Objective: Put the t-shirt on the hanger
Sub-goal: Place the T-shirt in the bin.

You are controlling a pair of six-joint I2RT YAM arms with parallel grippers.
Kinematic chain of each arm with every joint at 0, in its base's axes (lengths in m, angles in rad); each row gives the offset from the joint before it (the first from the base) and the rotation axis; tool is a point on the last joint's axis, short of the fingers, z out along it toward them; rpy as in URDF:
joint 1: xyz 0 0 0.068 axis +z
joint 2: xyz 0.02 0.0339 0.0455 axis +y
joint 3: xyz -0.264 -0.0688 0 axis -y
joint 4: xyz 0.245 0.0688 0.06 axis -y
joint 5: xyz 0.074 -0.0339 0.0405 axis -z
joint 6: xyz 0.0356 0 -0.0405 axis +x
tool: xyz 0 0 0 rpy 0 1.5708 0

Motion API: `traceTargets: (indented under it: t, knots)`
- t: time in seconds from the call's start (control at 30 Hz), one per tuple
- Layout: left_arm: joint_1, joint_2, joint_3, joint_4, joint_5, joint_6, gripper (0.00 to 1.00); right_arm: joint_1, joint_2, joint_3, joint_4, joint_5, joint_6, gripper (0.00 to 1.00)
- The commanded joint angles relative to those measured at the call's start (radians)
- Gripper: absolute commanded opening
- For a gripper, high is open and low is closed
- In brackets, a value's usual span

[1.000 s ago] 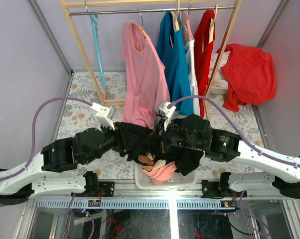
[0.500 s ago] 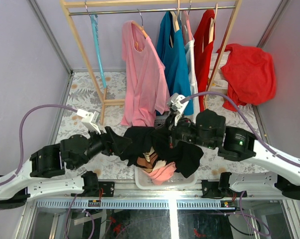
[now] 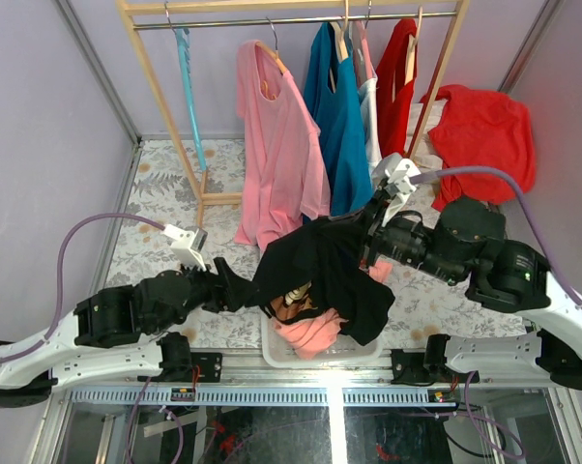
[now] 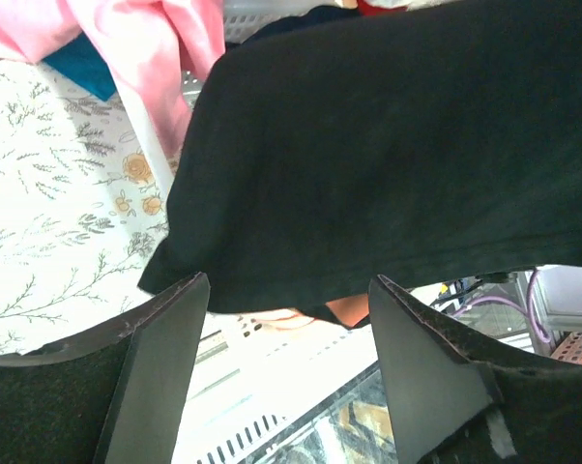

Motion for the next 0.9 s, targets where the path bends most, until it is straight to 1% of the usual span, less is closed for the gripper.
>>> traceTargets:
  t: [0.0,0.2,0.33,0.6,0.73,0.87]
  knots:
    - [0.004,-0.007,-0.031,0.019,0.009,-0.046,0.67,0.001,-0.003,0.106,0.016,0.039,-0.059,0.00]
    - [0.004,-0.012,-0.082,0.051,0.038,-0.062,0.71,0.001,-0.021,0.120,-0.002,0.047,-0.071,0.00]
    - [0.004,-0.001,-0.134,0.099,0.053,-0.069,0.74,0.001,-0.061,0.088,0.003,0.059,-0.063,0.00]
    - [0.005,0.044,-0.204,0.160,-0.024,-0.089,0.78,0.001,-0.113,0.045,-0.006,0.061,-0.041,0.00]
    - [0.004,0.045,-0.265,0.341,0.030,-0.042,0.78,0.001,-0.131,0.025,-0.010,0.053,-0.028,0.00]
    - [0.004,0.109,-0.288,0.496,0.074,0.019,0.79,0.001,-0.148,0.008,-0.013,0.056,-0.021,0.00]
